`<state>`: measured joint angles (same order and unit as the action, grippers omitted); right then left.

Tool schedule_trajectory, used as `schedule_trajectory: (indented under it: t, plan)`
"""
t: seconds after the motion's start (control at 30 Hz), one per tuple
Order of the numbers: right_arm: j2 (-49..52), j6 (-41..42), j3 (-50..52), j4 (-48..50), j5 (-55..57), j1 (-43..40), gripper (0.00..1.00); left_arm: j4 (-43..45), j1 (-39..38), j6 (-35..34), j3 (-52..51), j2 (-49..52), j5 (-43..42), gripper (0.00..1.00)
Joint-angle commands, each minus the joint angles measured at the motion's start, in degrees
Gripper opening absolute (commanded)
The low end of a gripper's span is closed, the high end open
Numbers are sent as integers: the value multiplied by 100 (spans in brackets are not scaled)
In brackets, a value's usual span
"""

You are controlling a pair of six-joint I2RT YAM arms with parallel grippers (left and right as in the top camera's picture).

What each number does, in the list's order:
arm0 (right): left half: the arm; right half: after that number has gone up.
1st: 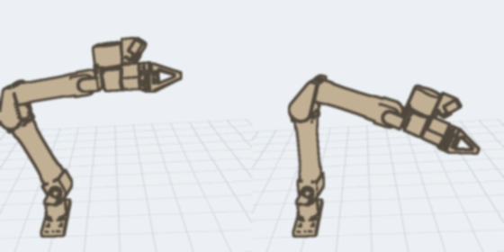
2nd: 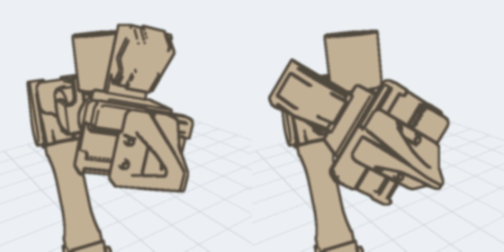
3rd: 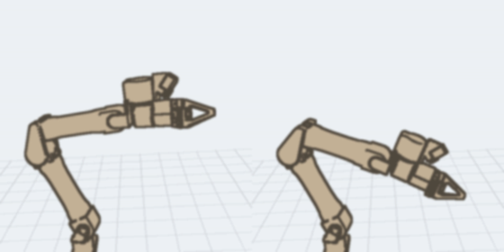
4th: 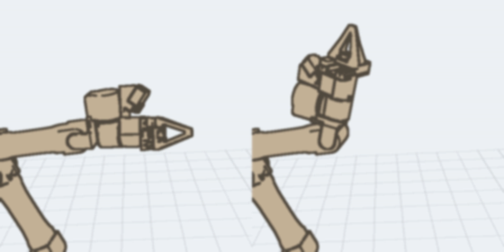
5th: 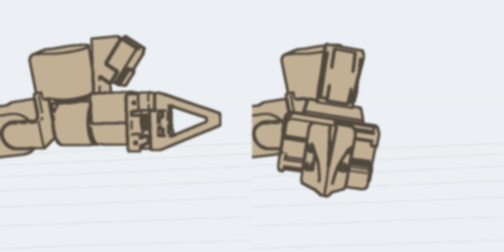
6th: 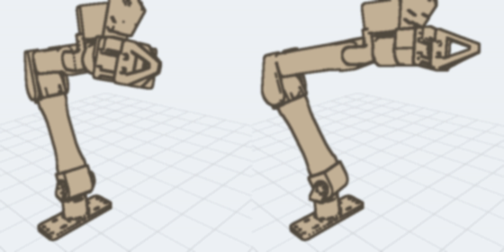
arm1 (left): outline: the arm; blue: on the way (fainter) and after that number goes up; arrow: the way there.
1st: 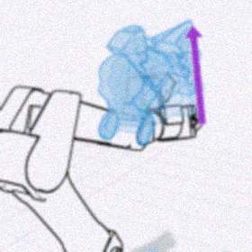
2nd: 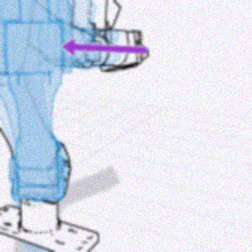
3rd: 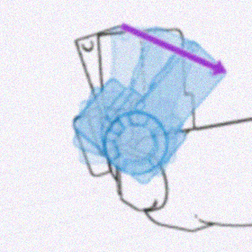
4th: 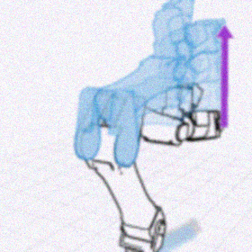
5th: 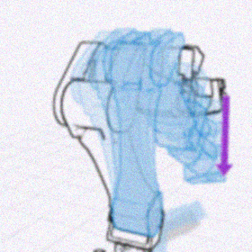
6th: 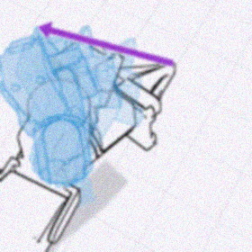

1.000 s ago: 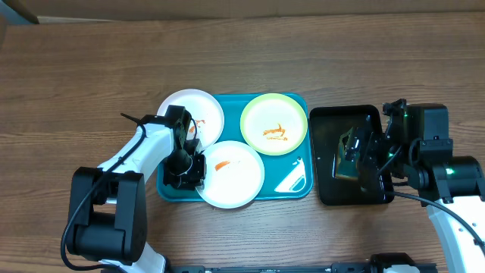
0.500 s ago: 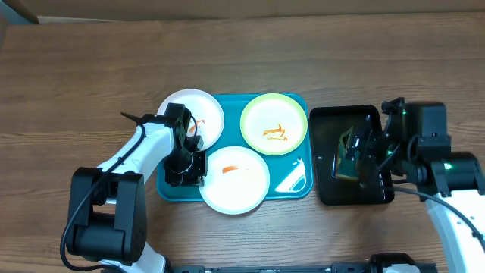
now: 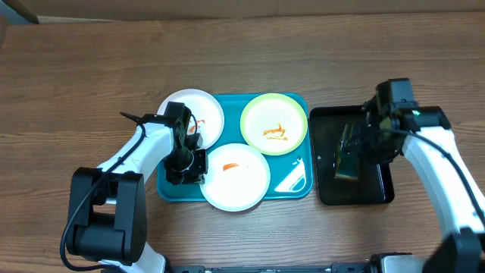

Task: Clean dirty plates on tray and stack at the side
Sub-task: 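Grasp the green sponge in the black tray with the right gripper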

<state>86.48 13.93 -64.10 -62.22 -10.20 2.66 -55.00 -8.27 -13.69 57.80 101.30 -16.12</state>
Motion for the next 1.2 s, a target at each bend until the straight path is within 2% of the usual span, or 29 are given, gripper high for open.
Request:
schedule_trajectory:
  t: [0.0,0.33,0.43,0.77,0.9,1.03,1.17]
  plan:
    - [463,133,-83,20,162,-11,63,44,-42,-179,44,50,142,4]
    - [1314,284,127,354,372,-11,60,48,-42,-179,44,50,144,5]
    - [1364,284,214,518,372,-11,57,48,-42,-177,44,50,144,5]
    - [1368,284,745,1086,372,-11,56,63,-42,-177,44,50,144,5]
    - [1368,284,776,1119,376,-11,51,57,-42,-177,44,50,142,6]
    - [1362,286,752,1056,422,-13,52,57,-42,-177,44,50,142,6]
    - [1349,354,457,750,640,-15,61,33,-42,-177,44,50,144,6]
